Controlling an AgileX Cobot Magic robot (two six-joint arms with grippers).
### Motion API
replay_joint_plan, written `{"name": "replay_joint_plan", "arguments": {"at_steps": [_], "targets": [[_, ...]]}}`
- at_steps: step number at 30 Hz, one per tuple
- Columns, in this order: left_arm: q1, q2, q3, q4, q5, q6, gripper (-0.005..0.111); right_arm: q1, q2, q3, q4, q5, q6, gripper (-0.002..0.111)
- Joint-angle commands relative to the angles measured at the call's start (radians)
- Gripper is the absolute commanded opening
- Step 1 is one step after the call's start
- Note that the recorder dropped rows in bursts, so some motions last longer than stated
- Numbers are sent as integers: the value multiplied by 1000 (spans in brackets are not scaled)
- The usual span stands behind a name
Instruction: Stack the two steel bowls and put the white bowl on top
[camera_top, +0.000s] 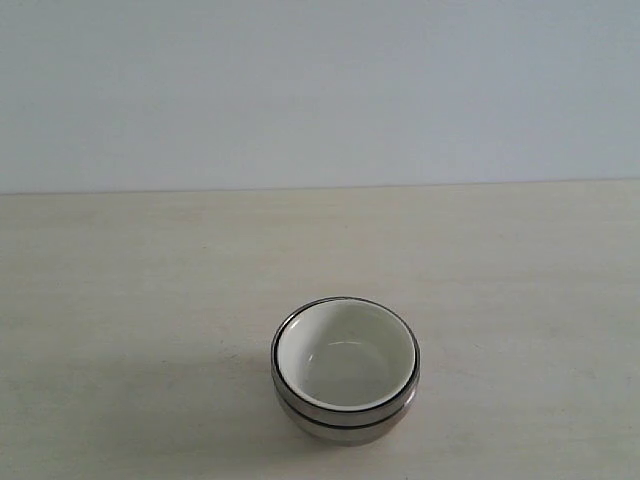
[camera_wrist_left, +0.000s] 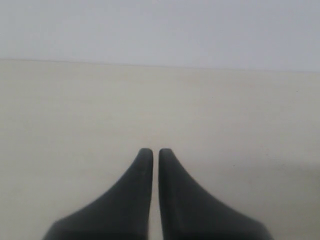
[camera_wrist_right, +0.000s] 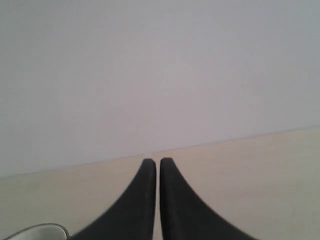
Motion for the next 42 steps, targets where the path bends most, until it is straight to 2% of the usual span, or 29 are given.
{"name": "replay_joint_plan", "arguments": {"at_steps": [1,13,14,16,17,19,20,42], "targets": [[-5,-3,3,0,-8,-5,4,-1,-6,16,2,6,-83,0],[-5,-3,3,0,-8,-5,4,-1,-6,16,-16,56,-81,0],[-5,-3,3,0,-8,-5,4,-1,-6,16,-64,58,-34,0],[-5,-3,3,0,-8,-5,4,-1,-6,16,-332,63,225,0],[-5,-3,3,0,-8,-5,4,-1,-6,16,-520,72,417,0],[-5,-3,3,0,-8,-5,4,-1,-6,16,-664,89,578,0],[-5,-3,3,0,-8,-5,4,-1,-6,16,-685,92,596,0],[-5,-3,3,0,-8,-5,4,-1,-6,16,-670,190,633,0]]}}
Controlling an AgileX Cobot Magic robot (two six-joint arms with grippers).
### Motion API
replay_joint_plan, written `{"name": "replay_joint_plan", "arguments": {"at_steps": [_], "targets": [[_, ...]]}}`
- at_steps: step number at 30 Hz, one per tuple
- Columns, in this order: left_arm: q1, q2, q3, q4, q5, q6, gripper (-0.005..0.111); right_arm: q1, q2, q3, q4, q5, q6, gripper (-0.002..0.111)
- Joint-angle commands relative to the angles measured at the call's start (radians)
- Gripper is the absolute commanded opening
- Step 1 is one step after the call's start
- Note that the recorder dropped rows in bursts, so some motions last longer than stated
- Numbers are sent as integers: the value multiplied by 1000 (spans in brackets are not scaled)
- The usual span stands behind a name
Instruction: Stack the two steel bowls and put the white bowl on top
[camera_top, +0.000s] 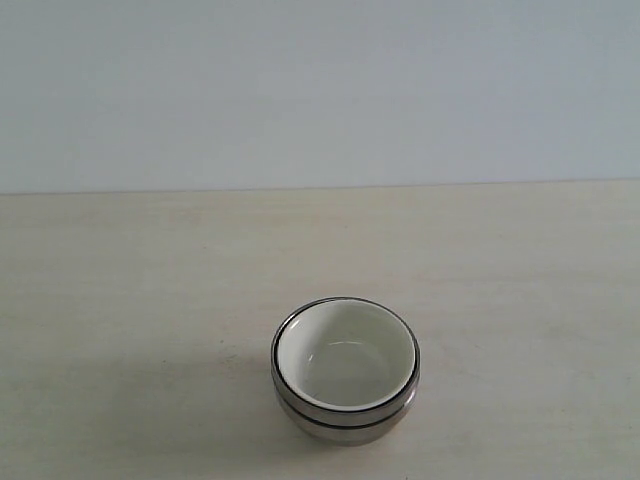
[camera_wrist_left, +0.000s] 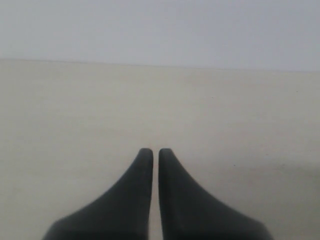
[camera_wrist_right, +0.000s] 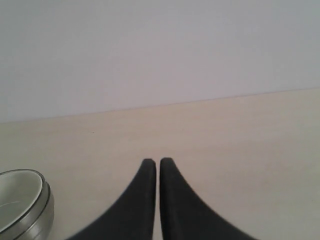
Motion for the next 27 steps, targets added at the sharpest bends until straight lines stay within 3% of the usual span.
{"name": "replay_joint_plan", "arguments": {"at_steps": [1,5,9,27], "targets": [[-5,-3,3,0,-8,-5,4,-1,-4,5,3,40,51,0],[-5,-3,3,0,-8,-5,4,-1,-4,5,-13,52,33,0],[-5,-3,3,0,-8,-5,4,-1,-4,5,-19,182,-114,0],[-5,-3,3,0,-8,-5,4,-1,-4,5,-27,184,-211,0]]}}
